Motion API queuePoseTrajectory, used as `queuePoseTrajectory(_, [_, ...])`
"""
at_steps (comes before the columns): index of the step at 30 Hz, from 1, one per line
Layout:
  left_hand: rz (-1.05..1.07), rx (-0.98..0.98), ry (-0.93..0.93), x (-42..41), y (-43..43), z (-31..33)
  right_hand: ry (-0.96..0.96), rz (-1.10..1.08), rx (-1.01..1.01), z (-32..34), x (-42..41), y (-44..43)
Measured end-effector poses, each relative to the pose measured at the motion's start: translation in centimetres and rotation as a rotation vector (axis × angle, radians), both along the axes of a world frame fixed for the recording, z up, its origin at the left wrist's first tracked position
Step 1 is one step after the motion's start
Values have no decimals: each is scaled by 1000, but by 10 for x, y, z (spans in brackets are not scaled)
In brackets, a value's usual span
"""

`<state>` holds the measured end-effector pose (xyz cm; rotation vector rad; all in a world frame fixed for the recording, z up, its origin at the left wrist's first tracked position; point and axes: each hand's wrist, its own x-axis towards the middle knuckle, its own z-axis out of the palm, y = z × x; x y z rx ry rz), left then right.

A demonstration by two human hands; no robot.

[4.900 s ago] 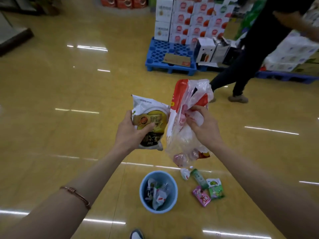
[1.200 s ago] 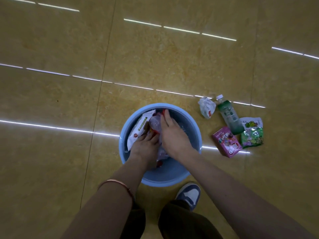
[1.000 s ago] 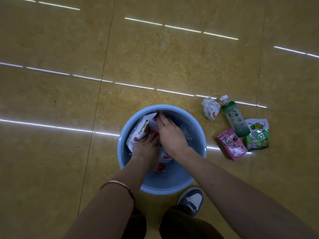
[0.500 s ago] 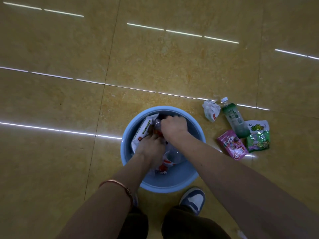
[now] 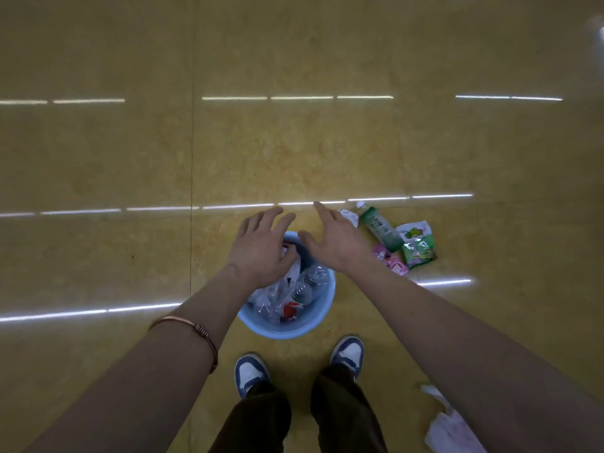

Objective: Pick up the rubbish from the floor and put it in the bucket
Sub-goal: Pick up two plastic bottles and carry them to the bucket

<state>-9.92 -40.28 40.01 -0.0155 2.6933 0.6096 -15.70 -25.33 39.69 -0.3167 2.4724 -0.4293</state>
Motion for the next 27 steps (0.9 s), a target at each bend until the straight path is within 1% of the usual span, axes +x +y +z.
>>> queuePoseTrajectory(3, [-42, 26, 85, -23, 17, 47, 23, -166, -58, 47, -10, 27])
queuePoseTrajectory(7, [-144, 109, 162, -44, 62, 106, 70, -369, -165, 107, -17, 74])
queuePoseTrajectory(10, [-156, 304, 212, -56, 106, 156, 131, -536, -275, 156, -19, 116])
queuePoseTrajectory(13, [-99, 526, 160, -63, 152, 214, 201, -684, -393, 211, -11, 166])
queuePoseTrajectory(17, [-141, 671, 125, -61, 218, 288, 297, -825, -473, 282, 15, 241])
queuePoseTrajectory(19, [-171, 691, 126, -59, 256, 323, 341, -883, -477, 315, 29, 282])
queuePoseTrajectory(21, [-231, 671, 174, -58, 297, 355, 380, -933, -466, 345, 44, 323])
queuePoseTrajectory(24, [-367, 698, 254, -54, 361, 397, 449, -989, -460, 388, 67, 380])
queuePoseTrajectory(27, [-520, 699, 261, -39, 422, 427, 510, -1048, -466, 422, 101, 430])
